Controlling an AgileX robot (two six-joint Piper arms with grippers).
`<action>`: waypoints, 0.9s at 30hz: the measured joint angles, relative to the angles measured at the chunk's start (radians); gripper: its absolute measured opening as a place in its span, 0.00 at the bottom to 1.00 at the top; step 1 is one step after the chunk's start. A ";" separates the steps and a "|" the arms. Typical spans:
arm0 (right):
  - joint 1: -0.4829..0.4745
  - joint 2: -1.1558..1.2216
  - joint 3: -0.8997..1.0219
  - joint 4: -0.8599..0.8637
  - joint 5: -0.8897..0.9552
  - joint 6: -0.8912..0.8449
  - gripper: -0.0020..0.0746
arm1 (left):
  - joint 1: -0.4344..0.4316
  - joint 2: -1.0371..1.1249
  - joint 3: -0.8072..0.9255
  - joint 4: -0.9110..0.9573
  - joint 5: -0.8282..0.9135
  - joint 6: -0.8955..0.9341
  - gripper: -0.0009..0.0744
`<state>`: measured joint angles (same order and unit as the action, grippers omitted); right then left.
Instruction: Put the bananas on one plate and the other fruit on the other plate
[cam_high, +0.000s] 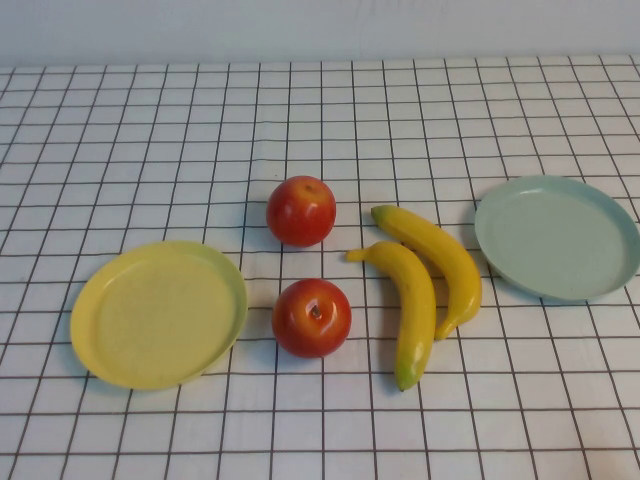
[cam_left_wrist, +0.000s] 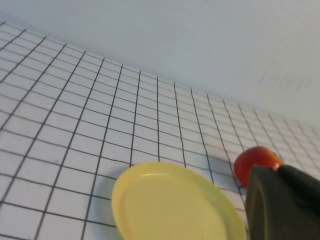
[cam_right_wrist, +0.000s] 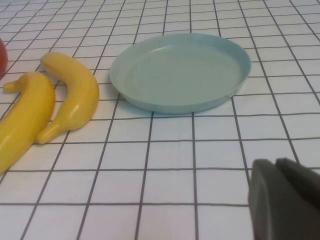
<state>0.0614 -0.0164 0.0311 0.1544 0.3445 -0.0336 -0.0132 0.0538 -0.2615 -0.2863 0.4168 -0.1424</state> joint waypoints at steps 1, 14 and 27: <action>0.000 0.000 0.000 0.000 0.001 0.000 0.01 | 0.000 0.024 -0.039 0.000 0.035 0.044 0.01; 0.000 0.000 0.000 0.000 0.002 0.000 0.01 | 0.000 0.546 -0.403 -0.354 0.200 0.819 0.01; 0.000 0.000 0.000 0.000 0.002 0.000 0.01 | 0.000 0.972 -0.599 -0.597 0.417 1.124 0.01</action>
<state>0.0614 -0.0164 0.0311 0.1544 0.3469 -0.0336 -0.0132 1.0259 -0.8608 -0.8836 0.8339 0.9811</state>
